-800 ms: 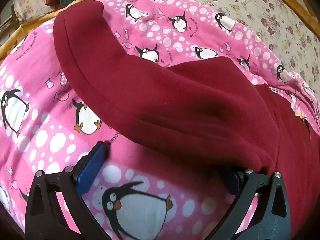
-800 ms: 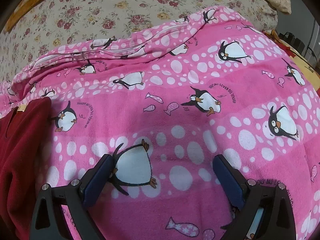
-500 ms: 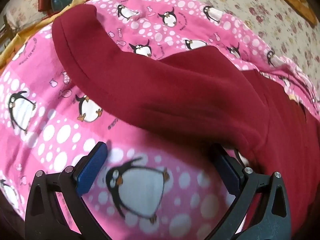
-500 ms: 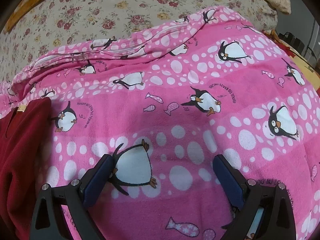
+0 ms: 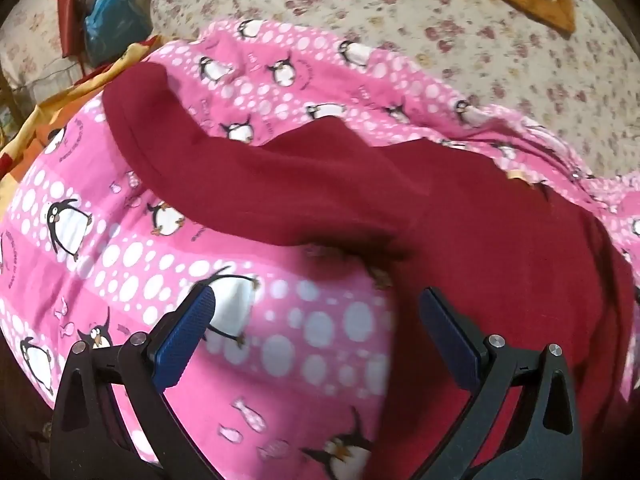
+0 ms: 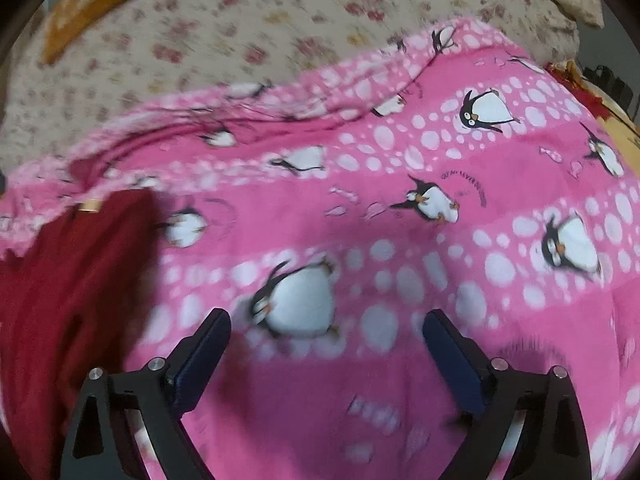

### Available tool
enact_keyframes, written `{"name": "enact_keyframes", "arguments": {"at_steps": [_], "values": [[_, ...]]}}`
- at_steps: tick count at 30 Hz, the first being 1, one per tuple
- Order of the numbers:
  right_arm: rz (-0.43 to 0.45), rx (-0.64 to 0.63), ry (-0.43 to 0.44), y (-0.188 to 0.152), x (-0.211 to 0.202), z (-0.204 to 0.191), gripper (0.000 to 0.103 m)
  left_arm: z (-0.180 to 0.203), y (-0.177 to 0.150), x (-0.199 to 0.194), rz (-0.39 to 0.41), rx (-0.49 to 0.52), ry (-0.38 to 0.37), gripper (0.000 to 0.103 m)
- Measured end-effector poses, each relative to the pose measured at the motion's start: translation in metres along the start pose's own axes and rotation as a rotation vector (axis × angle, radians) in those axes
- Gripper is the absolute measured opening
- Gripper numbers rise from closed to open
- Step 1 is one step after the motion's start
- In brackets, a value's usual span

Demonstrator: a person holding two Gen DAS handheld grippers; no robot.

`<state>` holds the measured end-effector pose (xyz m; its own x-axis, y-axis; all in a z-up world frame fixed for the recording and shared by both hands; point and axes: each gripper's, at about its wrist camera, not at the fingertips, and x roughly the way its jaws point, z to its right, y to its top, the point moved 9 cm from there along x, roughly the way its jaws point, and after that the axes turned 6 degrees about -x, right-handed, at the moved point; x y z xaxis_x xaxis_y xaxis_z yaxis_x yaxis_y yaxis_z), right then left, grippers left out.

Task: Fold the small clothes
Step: 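Move the left gripper over the sleeve of the dark red sweatshirt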

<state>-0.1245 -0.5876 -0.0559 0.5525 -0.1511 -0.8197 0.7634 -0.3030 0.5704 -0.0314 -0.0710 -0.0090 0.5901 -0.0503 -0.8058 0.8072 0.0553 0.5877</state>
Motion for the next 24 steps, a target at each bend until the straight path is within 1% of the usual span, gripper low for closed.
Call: {"name": "enact_keyframes", "arguments": {"at_steps": [1, 3, 5, 10, 13, 19, 21, 24], "values": [[0.01, -0.012, -0.01, -0.003, -0.009, -0.005, 0.093, 0.007, 0.0, -0.005, 0.01, 0.008, -0.006, 0.102], [0.06, -0.051, -0.038, -0.006, -0.034, -0.017, 0.093, 0.015, 0.001, -0.014, 0.032, 0.026, -0.011, 0.102], [0.086, -0.074, -0.045, -0.012, -0.051, -0.026, 0.093, 0.02, 0.001, -0.02, 0.044, 0.042, -0.023, 0.102], [0.141, -0.131, -0.015, -0.021, -0.1, -0.057, 0.093, 0.026, -0.003, -0.033, 0.061, 0.073, -0.059, 0.102], [0.154, -0.15, 0.012, -0.028, -0.125, -0.073, 0.093, 0.025, -0.005, -0.041, 0.07, 0.086, -0.076, 0.102], [0.114, -0.195, 0.064, -0.044, -0.166, -0.106, 0.093, 0.023, -0.005, -0.052, 0.086, 0.096, -0.098, 0.102], [0.103, -0.202, 0.115, -0.046, -0.178, -0.122, 0.093, 0.021, -0.004, -0.054, 0.088, 0.097, -0.103, 0.102], [0.07, -0.178, 0.196, -0.047, -0.188, -0.145, 0.093, 0.021, -0.003, -0.058, 0.094, 0.099, -0.111, 0.102]]}}
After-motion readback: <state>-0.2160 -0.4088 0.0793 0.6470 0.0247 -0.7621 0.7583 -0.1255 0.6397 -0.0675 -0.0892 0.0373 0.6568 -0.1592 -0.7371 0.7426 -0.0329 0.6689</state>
